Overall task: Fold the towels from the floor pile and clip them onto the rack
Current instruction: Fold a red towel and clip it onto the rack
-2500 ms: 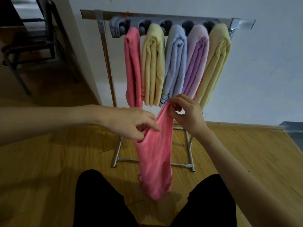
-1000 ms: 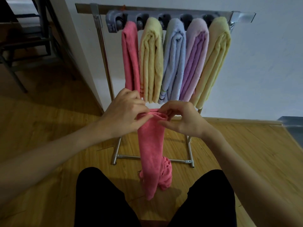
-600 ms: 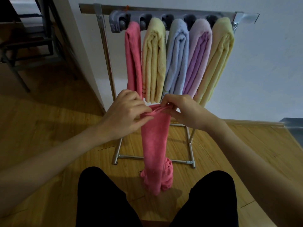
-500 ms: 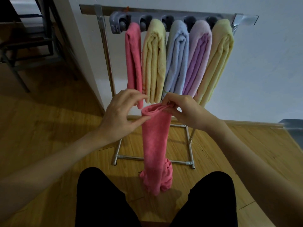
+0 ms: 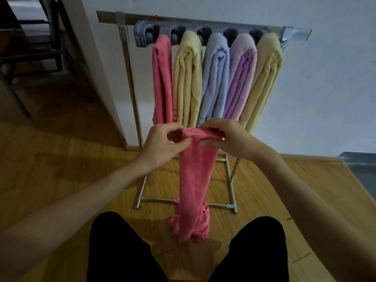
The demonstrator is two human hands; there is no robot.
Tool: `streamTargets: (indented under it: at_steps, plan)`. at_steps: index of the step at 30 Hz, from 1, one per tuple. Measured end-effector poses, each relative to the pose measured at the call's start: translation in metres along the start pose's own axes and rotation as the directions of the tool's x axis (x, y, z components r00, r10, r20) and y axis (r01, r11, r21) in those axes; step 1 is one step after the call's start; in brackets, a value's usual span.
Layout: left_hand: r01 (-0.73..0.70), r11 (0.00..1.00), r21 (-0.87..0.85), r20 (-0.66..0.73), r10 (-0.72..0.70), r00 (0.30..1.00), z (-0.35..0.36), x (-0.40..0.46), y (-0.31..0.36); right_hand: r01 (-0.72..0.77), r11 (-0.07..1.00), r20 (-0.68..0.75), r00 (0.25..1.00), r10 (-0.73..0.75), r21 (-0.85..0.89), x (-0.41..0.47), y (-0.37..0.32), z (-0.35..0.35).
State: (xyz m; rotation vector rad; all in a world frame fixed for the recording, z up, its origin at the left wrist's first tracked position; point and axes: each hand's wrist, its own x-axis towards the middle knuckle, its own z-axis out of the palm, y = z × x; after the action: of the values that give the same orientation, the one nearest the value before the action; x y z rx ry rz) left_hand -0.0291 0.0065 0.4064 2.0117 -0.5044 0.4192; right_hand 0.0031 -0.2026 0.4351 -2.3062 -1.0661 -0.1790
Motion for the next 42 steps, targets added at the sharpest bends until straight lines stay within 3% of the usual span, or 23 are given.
streamTargets:
  at_steps: [6, 9, 13, 19, 22, 25, 27, 29, 31, 35, 39, 42]
  plan:
    - [-0.030, 0.999, -0.045, -0.011, 0.030, 0.999, -0.012, -0.003, 0.001, 0.045, 0.998, -0.055, 0.998, -0.042, 0.037, 0.010, -0.002, 0.005]
    - [0.163, 0.981, -0.108, 0.109, -0.151, 0.983, -0.020, -0.023, -0.021, -0.009, 0.972, -0.050, 0.999, 0.021, 0.234, 0.012, -0.005, 0.016]
    - [0.459, 0.886, -0.061, 0.314, -0.420, 0.852, -0.008, -0.071, -0.070, -0.052, 0.930, -0.006, 0.998, 0.058, 0.364, 0.016, -0.011, 0.029]
    - [0.550, 0.832, -0.075, 0.330, -0.500, 0.801, 0.023, -0.103, -0.120, -0.107, 0.824, -0.005, 0.991, 0.133, 0.556, 0.021, -0.027, 0.031]
    - [0.619, 0.781, -0.080, 0.343, -0.562, 0.753, 0.039, -0.114, -0.138, -0.156, 0.776, -0.088, 0.961, 0.263, 0.612, 0.018, -0.025, 0.032]
    - [0.676, 0.729, -0.108, 0.359, -0.605, 0.711, 0.049, -0.124, -0.147, -0.239, 0.721, -0.270, 0.814, 0.513, 0.650, 0.008, -0.008, 0.035]
    - [0.732, 0.668, -0.132, 0.362, -0.655, 0.663, 0.050, -0.124, -0.146, -0.330, 0.649, -0.343, 0.640, 0.688, 0.686, -0.004, 0.012, 0.041]
    - [0.752, 0.647, -0.125, 0.349, -0.681, 0.644, 0.045, -0.117, -0.143, -0.417, 0.502, -0.312, 0.443, 0.840, 0.758, -0.021, 0.034, 0.051]
    - [0.742, 0.659, -0.122, 0.342, -0.674, 0.655, 0.037, -0.103, -0.133, -0.500, 0.372, -0.233, 0.320, 0.919, 0.782, -0.039, 0.054, 0.062]
    - [0.668, 0.729, -0.150, 0.390, -0.577, 0.718, 0.017, -0.065, -0.100, -0.652, 0.234, -0.106, 0.231, 0.967, 0.721, -0.071, 0.079, 0.094]
    - [0.452, 0.890, -0.052, 0.507, -0.366, 0.780, -0.006, -0.020, -0.052, -0.775, 0.217, 0.041, 0.298, 0.954, 0.594, -0.082, 0.081, 0.119]
    - [0.291, 0.956, 0.031, 0.637, -0.243, 0.731, -0.018, 0.005, -0.015, -0.870, 0.309, 0.211, 0.408, 0.888, 0.384, -0.080, 0.084, 0.127]
